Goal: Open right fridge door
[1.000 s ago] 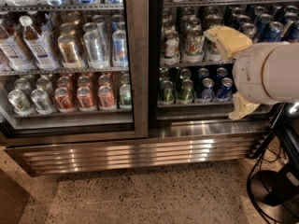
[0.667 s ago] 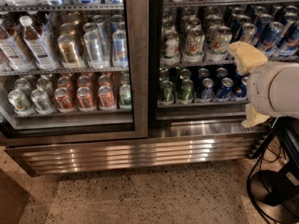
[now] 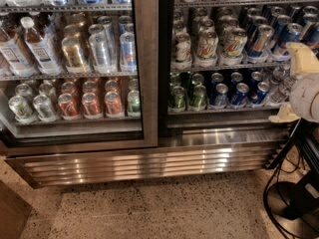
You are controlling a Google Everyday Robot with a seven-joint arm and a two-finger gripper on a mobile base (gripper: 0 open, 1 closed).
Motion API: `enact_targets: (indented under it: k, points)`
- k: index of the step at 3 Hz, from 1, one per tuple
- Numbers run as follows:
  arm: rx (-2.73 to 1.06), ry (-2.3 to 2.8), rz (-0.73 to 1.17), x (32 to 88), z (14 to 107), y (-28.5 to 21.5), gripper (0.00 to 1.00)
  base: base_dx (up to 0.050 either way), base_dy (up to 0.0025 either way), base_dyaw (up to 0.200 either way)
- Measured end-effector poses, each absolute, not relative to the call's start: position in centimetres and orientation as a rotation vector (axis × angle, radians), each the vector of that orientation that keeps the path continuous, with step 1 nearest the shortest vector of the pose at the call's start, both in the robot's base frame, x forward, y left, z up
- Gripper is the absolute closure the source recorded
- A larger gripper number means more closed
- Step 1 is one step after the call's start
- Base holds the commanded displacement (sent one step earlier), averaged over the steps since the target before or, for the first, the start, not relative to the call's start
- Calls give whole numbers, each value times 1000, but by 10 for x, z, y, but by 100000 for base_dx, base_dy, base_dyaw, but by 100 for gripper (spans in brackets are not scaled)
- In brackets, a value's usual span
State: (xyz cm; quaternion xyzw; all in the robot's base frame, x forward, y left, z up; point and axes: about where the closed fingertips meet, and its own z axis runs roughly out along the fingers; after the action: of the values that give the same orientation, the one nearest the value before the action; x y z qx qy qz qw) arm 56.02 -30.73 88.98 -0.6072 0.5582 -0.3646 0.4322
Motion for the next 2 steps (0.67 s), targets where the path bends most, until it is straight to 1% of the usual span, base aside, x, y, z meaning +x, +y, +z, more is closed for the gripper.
enact_targets:
  k: [1, 2]
  points:
    - [-1300, 1378, -834, 572, 909, -350, 0, 0, 0, 0]
    - [-1183, 1307, -696, 571, 906, -366, 0, 0, 0, 0]
